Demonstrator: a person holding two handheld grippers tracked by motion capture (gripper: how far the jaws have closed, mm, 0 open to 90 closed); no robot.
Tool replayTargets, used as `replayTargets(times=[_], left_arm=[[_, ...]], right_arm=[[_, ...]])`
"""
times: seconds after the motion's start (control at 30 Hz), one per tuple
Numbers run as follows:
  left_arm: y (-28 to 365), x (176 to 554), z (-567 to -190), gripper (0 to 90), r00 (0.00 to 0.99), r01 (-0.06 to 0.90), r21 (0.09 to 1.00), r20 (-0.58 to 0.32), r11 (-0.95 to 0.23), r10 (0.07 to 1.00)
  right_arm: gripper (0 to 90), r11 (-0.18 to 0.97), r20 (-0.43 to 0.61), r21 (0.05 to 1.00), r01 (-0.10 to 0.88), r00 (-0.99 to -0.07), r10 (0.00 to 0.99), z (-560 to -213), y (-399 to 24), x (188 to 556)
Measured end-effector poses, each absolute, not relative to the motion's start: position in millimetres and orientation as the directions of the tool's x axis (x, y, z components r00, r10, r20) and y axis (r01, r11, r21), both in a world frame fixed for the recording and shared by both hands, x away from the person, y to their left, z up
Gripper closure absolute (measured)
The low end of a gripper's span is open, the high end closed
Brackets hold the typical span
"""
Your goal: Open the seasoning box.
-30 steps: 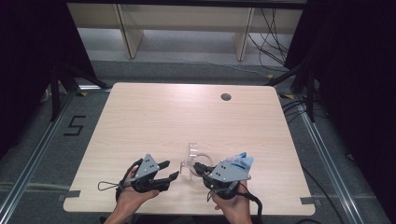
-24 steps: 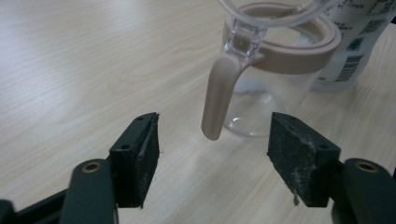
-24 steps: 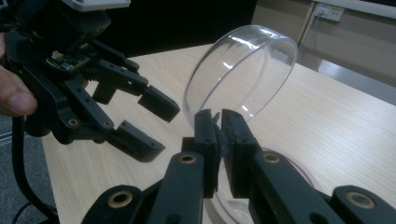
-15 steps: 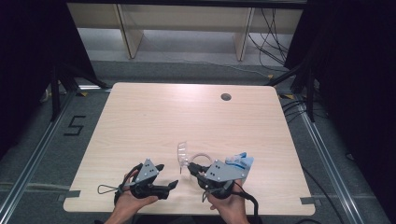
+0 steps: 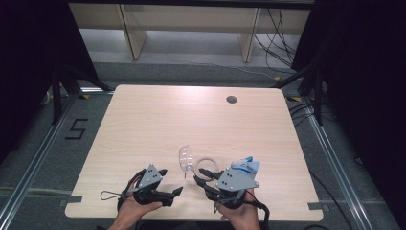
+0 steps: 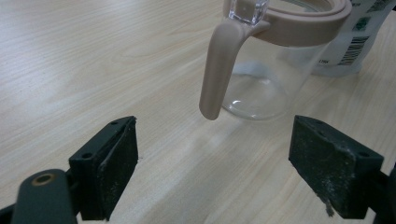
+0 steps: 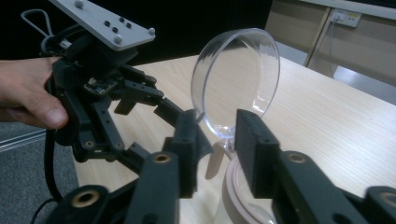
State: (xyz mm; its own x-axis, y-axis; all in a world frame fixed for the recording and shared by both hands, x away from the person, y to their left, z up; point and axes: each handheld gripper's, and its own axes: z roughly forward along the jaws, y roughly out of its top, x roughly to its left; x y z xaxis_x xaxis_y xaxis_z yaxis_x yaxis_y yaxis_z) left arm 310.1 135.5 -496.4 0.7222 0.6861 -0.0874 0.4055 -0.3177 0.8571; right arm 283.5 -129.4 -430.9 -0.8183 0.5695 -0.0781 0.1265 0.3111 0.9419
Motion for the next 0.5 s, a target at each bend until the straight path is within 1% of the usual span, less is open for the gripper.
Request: replayTargets(times=[0.03, 0.07, 0.1, 0.13, 0.23, 0.27, 0.4, 0.43, 0.5], left_arm=[[135.4, 309.9, -496.5, 15.3, 0.722, 0.407, 0.856, -0.089, -0.317, 0.686], [135.4, 309.9, -496.5, 15.2, 0.722, 0.407, 0.856, -0.089, -0.317, 0.686], [135.8, 309.7, -496.4, 15.2, 0.725, 0.405, 0.857, -0.088, -0.319, 0.683], [135.9, 309.7, -496.5, 15.1, 0.727, 0.404, 0.857, -0.089, -0.320, 0.680], [135.9, 310.0, -497.2, 15.1, 0.731, 0.404, 0.857, -0.092, -0.320, 0.676], [136.0, 310.5, -497.4, 15.0, 0.737, 0.400, 0.858, -0.091, -0.323, 0.670], [135.5, 310.6, -498.5, 15.0, 0.739, 0.402, 0.859, -0.101, -0.316, 0.666], [134.4, 309.9, -499.4, 15.0, 0.731, 0.413, 0.860, -0.116, -0.300, 0.673], [135.8, 310.7, -498.9, 15.0, 0.736, 0.406, 0.856, -0.099, -0.320, 0.670]], right_arm=[[64.7, 0.310, -0.073, 0.942, 0.127, -0.825, 0.561, -429.8, -132.1, 281.6], [64.7, 0.310, -0.073, 0.942, 0.127, -0.825, 0.561, -429.8, -132.1, 281.6], [60.8, 0.292, -0.062, 0.948, 0.128, -0.826, 0.561, -428.3, -136.8, 277.2], [58.0, 0.298, -0.058, 0.945, 0.136, -0.825, 0.561, -426.7, -139.6, 274.5], [51.0, 0.293, -0.047, 0.946, 0.141, -0.832, 0.552, -425.7, -146.2, 267.9], [49.3, 0.302, -0.043, 0.940, 0.156, -0.827, 0.560, -426.2, -148.0, 264.8], [47.2, 0.310, -0.047, 0.938, 0.157, -0.827, 0.560, -429.9, -155.1, 259.4], [46.3, 0.309, -0.042, 0.937, 0.161, -0.829, 0.558, -431.6, -159.9, 256.1], [45.7, 0.292, -0.011, 0.939, 0.183, -0.830, 0.558, -432.7, -164.5, 252.6]])
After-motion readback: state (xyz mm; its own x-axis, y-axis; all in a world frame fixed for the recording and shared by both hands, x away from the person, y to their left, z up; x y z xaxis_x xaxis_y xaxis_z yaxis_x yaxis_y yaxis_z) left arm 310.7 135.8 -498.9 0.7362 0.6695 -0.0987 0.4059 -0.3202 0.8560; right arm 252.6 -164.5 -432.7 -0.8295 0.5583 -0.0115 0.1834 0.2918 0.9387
